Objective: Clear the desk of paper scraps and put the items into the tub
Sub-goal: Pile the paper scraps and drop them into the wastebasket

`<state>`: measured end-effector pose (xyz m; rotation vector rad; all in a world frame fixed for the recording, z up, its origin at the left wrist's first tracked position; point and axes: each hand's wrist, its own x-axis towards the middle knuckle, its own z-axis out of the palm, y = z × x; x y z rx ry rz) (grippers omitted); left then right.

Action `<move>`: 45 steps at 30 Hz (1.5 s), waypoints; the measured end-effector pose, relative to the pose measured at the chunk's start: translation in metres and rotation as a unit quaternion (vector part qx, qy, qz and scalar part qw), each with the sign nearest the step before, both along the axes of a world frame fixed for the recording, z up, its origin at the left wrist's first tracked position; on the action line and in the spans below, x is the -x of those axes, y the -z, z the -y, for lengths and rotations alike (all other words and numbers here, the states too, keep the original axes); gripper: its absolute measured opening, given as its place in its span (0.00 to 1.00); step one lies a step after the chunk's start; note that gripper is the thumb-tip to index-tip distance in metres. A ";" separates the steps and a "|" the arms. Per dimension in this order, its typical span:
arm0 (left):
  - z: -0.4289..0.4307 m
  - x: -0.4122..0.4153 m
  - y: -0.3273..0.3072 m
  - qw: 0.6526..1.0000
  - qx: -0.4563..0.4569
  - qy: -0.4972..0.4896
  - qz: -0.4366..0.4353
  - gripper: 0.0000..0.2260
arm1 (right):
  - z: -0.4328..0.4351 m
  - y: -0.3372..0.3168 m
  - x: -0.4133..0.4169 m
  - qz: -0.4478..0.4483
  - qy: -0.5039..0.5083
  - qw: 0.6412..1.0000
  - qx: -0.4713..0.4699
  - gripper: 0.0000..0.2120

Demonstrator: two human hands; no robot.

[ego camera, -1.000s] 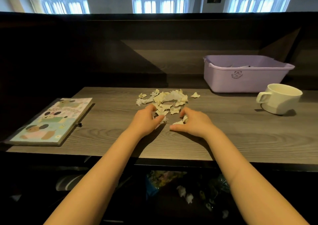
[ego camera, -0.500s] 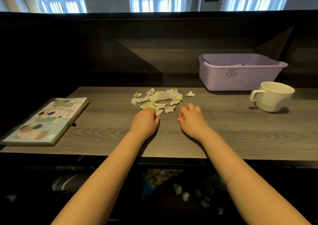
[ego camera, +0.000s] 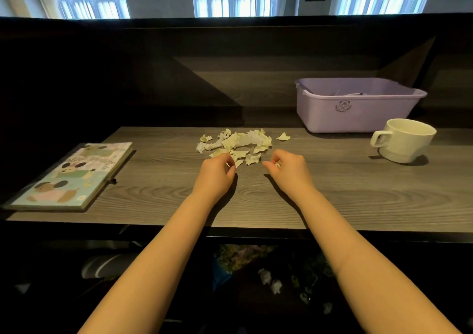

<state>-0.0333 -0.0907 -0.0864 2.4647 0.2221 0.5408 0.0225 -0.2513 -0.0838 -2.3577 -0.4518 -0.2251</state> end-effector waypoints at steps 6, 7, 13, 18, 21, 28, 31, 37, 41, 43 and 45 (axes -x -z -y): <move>-0.005 0.001 -0.007 0.997 0.068 -0.034 0.025 0.06 | -0.013 -0.015 0.011 0.004 -0.026 0.992 -0.123 0.12; -0.007 0.003 -0.009 0.996 0.071 -0.036 0.033 0.06 | -0.017 -0.018 0.012 0.007 -0.032 0.991 -0.129 0.12; -0.035 0.039 -0.023 0.989 0.085 -0.068 0.099 0.03 | -0.044 -0.035 0.030 0.030 -0.085 0.973 -0.210 0.09; -0.052 0.072 -0.028 0.983 0.082 -0.087 0.140 0.03 | -0.074 -0.041 0.056 0.048 -0.112 0.966 -0.230 0.12; -0.065 0.093 -0.031 0.978 0.080 -0.102 0.163 0.02 | -0.092 -0.045 0.077 0.052 -0.137 0.961 -0.234 0.14; -0.099 0.153 -0.016 0.970 0.081 -0.138 0.182 0.02 | -0.134 -0.034 0.127 0.027 -0.193 0.951 -0.240 0.13; -0.113 0.183 0.000 0.965 0.081 -0.167 0.186 0.02 | -0.151 -0.018 0.149 -0.008 -0.223 0.945 -0.238 0.13; -0.143 0.232 0.048 0.956 0.095 -0.216 0.173 0.04 | -0.190 0.023 0.196 -0.039 -0.273 0.935 -0.223 0.14; -0.161 0.260 0.086 0.954 0.098 -0.245 0.142 0.03 | -0.213 0.062 0.220 -0.056 -0.292 0.934 -0.200 0.12; -0.169 0.271 0.107 0.953 0.100 -0.258 0.123 0.02 | -0.222 0.086 0.227 -0.067 -0.297 0.935 -0.181 0.12; -0.175 0.282 0.128 0.951 0.113 -0.269 0.104 0.02 | -0.229 0.111 0.231 -0.083 -0.297 0.939 -0.156 0.12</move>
